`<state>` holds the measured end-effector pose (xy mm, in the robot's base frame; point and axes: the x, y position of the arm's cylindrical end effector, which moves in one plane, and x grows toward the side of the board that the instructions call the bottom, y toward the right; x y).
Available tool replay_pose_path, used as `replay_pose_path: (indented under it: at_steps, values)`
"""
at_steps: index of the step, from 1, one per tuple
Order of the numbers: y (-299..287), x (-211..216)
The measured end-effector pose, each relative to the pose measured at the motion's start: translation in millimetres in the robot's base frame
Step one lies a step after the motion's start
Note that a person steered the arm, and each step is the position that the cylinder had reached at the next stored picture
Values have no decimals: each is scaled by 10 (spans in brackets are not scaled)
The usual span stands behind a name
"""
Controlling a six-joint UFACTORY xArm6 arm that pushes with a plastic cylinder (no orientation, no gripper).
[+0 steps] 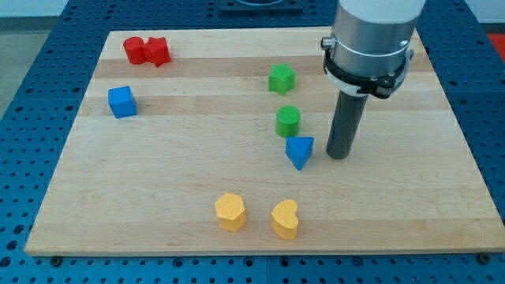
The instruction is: Move the blue triangle diagonally to the blue cube
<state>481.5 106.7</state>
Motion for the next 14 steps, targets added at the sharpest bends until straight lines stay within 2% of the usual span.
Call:
replay_pose_path:
  at_steps: [2,10,11,12,13,14]
  values:
    - [-13,-164]
    - [-13,-306]
    - [-37,40]
    - [-37,40]
    - [-177,43]
    - [-650,71]
